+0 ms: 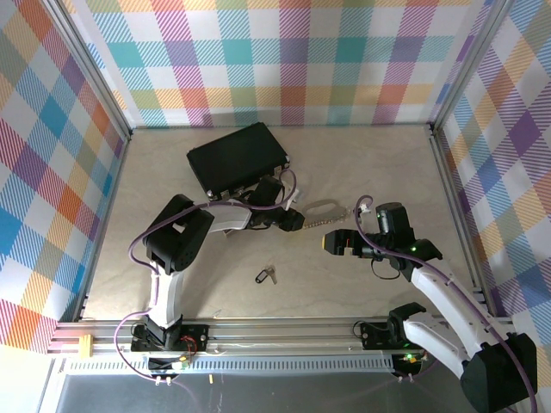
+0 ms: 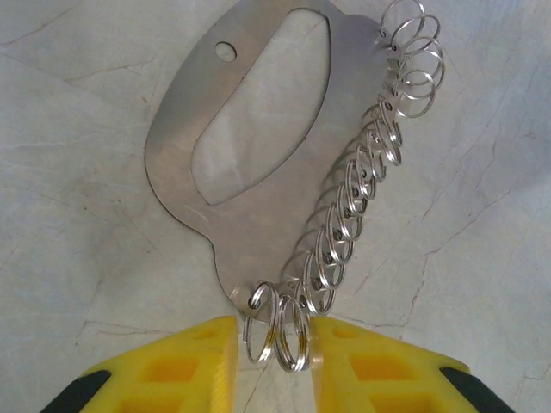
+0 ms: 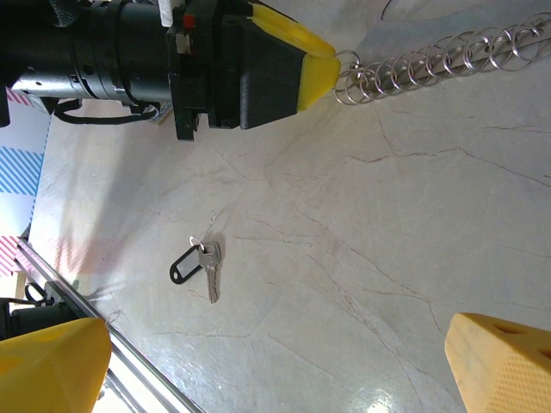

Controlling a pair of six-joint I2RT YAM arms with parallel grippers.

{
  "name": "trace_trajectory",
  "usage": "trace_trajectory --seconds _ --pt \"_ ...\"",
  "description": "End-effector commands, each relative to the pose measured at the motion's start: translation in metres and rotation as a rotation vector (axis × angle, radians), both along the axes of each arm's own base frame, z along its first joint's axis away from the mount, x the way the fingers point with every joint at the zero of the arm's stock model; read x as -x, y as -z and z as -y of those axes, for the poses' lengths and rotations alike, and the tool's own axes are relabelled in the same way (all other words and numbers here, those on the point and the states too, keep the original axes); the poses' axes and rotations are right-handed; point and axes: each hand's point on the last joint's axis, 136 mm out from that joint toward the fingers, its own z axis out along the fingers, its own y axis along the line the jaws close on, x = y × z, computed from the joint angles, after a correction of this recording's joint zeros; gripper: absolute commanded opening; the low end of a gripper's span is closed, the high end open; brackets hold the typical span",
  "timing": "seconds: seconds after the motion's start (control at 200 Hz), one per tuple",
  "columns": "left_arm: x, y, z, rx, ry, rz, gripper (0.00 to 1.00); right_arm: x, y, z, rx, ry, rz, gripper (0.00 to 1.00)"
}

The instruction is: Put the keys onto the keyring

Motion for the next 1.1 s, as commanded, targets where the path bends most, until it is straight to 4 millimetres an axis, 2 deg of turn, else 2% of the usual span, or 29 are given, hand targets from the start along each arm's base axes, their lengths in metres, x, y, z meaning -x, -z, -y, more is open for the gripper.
trace_trajectory --seconds 0.0,0.055,0.165,0.395,0.735,1.095 --pt "-0.004 -0.001 0.000 0.006 0.018 0.003 0.27 -0.006 -0.019 -0.004 -0.011 -0.022 0.063 0.99" --pt "-0.003 -0.001 0.000 0.011 0.020 0.002 0.29 -0.006 -0.019 -0.004 -0.010 -0.020 0.062 0.99" --pt "-0.003 -0.003 0.001 0.026 0.023 0.003 0.38 -0.007 -0.020 -0.004 -0.010 -0.023 0.066 0.99" --pt "-0.005 -0.010 -0.001 0.062 0.020 0.006 0.39 -0.008 -0.019 -0.005 -0.012 -0.025 0.064 0.99" --pt "-0.006 -0.010 -0.006 0.065 0.029 0.003 0.29 -0.010 -0.019 -0.007 -0.015 -0.031 0.060 0.99" --pt "-0.006 -0.007 -0.004 0.067 0.049 -0.004 0.26 -0.011 -0.021 -0.007 -0.012 -0.029 0.068 0.99"
